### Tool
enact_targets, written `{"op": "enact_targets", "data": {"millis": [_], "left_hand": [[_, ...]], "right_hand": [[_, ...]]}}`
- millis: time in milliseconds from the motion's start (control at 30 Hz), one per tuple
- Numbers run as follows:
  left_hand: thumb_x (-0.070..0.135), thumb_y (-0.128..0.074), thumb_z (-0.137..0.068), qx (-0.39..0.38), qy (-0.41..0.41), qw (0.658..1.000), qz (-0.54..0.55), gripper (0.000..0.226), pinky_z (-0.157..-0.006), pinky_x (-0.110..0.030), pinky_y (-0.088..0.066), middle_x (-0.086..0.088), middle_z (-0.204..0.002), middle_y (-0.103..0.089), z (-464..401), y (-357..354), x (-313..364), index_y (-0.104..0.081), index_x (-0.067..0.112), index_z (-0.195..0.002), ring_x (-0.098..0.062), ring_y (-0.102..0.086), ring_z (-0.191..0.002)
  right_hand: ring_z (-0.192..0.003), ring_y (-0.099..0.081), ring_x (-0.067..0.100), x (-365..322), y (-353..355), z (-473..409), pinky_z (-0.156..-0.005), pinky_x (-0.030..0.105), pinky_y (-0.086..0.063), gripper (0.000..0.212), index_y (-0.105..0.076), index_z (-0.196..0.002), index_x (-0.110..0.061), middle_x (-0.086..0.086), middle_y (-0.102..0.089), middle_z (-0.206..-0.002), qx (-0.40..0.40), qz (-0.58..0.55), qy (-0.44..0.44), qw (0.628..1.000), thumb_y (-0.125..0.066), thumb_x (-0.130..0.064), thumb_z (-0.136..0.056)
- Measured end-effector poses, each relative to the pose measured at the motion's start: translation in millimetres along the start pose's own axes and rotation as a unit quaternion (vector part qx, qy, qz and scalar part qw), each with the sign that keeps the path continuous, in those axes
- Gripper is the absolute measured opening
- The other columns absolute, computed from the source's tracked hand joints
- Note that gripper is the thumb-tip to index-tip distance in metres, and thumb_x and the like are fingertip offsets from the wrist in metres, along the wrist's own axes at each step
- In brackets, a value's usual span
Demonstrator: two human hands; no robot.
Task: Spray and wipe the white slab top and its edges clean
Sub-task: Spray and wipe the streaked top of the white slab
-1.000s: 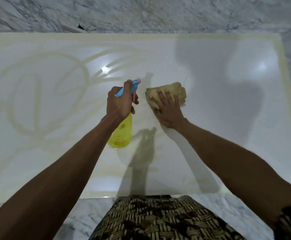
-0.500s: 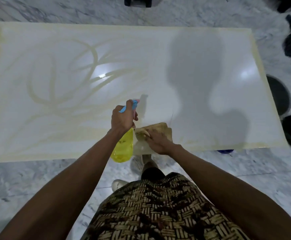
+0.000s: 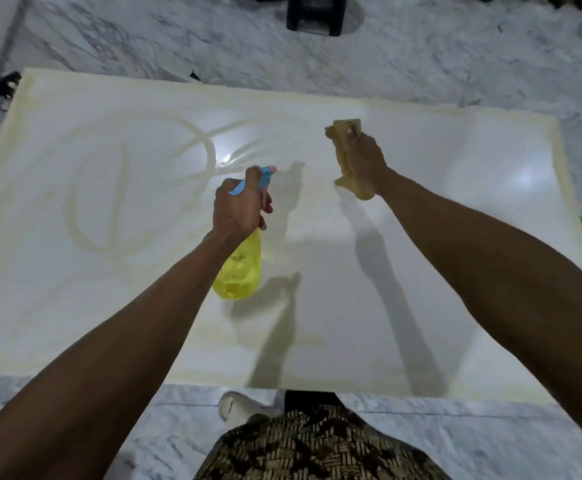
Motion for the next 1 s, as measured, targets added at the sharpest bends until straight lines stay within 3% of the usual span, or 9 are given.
{"op": "enact_targets", "data": {"millis": [100, 200, 267, 367, 500, 633, 733, 900, 1000], "left_hand": [[0.041, -0.047, -0.099, 0.019, -0.025, 0.999, 0.028, 0.037, -0.042, -0.027, -0.048, -0.018, -0.072, -0.063, -36.7, -2.1, 19.0, -0.076, 0.028, -0.08, -0.025, -0.067, -0.07], [0.035, -0.043, -0.108, 0.038, -0.029, 0.998, 0.05, 0.042, -0.042, -0.026, -0.047, -0.014, -0.068, -0.063, -67.6, -1.1, 26.8, -0.076, 0.03, -0.083, -0.027, -0.067, -0.073], [0.041, -0.043, -0.099, 0.045, -0.03, 0.997, 0.058, 0.038, -0.043, -0.026, -0.046, -0.005, -0.061, -0.062, -79.7, 0.1, 28.2, -0.078, 0.032, -0.086, -0.026, -0.068, -0.071], [0.045, -0.043, -0.093, 0.055, -0.037, 0.997, 0.04, 0.038, -0.044, -0.028, -0.047, -0.002, -0.059, -0.062, -86.5, 6.1, 25.6, -0.078, 0.033, -0.086, -0.032, -0.068, -0.071], [0.038, -0.042, -0.104, 0.057, -0.036, 0.998, 0.012, 0.039, -0.045, -0.029, -0.048, -0.006, -0.064, -0.065, -71.5, 21.1, 3.6, -0.078, 0.038, -0.089, -0.048, -0.07, -0.078], [0.046, -0.042, -0.098, 0.042, -0.028, 0.999, 0.0, 0.041, -0.045, -0.029, -0.049, -0.004, -0.061, -0.066, -29.4, 35.8, -23.4, -0.078, 0.037, -0.081, -0.042, -0.069, -0.071], [0.042, -0.041, -0.104, 0.018, -0.032, 0.999, -0.007, 0.041, -0.047, -0.03, -0.05, -0.001, -0.061, -0.066, 15.3, 48.3, -49.7, -0.078, 0.047, -0.088, -0.035, -0.067, -0.068], [0.037, -0.043, -0.107, -0.021, -0.024, 0.999, -0.013, 0.043, -0.049, -0.032, -0.05, -0.008, -0.064, -0.068, 90.9, 68.0, -97.8, -0.08, 0.047, -0.087, -0.045, -0.067, -0.071], [0.043, -0.046, -0.1, -0.048, -0.019, 0.999, -0.011, 0.045, -0.053, -0.036, -0.051, -0.007, -0.062, -0.068, 130.8, 77.0, -121.6, -0.082, 0.048, -0.074, -0.051, -0.068, -0.072]], "right_hand": [[-0.113, -0.062, 0.018, 4.3, 7.8, -87.9, -0.092, 0.029, -0.044, 0.054, -0.059, -0.13, -0.021, -0.006, -0.067, -0.123, 0.048, 0.117, 0.052, 0.991, -0.029, -0.053, -0.099], [-0.121, -0.056, 0.035, 14.7, -9.1, -157.8, -0.097, 0.042, -0.043, 0.048, -0.041, -0.146, -0.018, 0.014, -0.059, -0.134, 0.062, 0.263, 0.05, 0.961, -0.03, -0.041, -0.105], [-0.143, -0.033, 0.035, 33.3, -39.2, -176.5, -0.115, 0.053, -0.026, 0.052, -0.027, -0.154, -0.018, 0.017, -0.034, -0.156, -0.011, 0.386, 0.035, 0.922, -0.027, -0.039, -0.107], [-0.153, 0.001, 0.032, 73.1, -75.9, -170.4, -0.121, 0.057, 0.001, 0.057, -0.006, -0.159, -0.026, 0.01, 0.002, -0.167, -0.08, 0.454, 0.017, 0.887, -0.02, -0.044, -0.107], [-0.154, 0.006, 0.028, 97.2, -101.5, -122.5, -0.121, 0.055, 0.005, 0.054, -0.006, -0.158, -0.034, 0.006, 0.005, -0.167, -0.059, 0.47, 0.07, 0.878, -0.021, -0.045, -0.107], [-0.154, 0.0, 0.029, 109.7, -125.2, -39.3, -0.121, 0.054, 0.002, 0.057, -0.013, -0.158, -0.033, 0.006, -0.003, -0.167, -0.072, 0.442, 0.074, 0.891, -0.021, -0.049, -0.103], [-0.154, 0.002, 0.028, 127.4, -148.5, 46.2, -0.121, 0.052, 0.004, 0.07, -0.008, -0.157, -0.034, 0.005, -0.001, -0.167, -0.087, 0.462, 0.062, 0.88, 0.0, -0.055, -0.091], [-0.154, 0.004, 0.029, 159.0, -181.5, 186.2, -0.12, 0.054, 0.003, 0.072, -0.001, -0.155, -0.032, 0.006, 0.003, -0.167, -0.116, 0.455, 0.051, 0.882, -0.001, -0.056, -0.088], [-0.154, 0.005, 0.027, 165.4, -200.3, 251.9, -0.12, 0.053, 0.002, 0.077, -0.003, -0.157, -0.033, 0.003, 0.005, -0.167, -0.125, 0.451, 0.025, 0.883, 0.002, -0.058, -0.085]]}}
Point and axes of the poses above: each hand's wrist, its own z-axis away from the middle knuckle, its own y-axis out of the back of the hand, x = y × z, the point moved 4 cm from there along -z, towards the middle knuckle
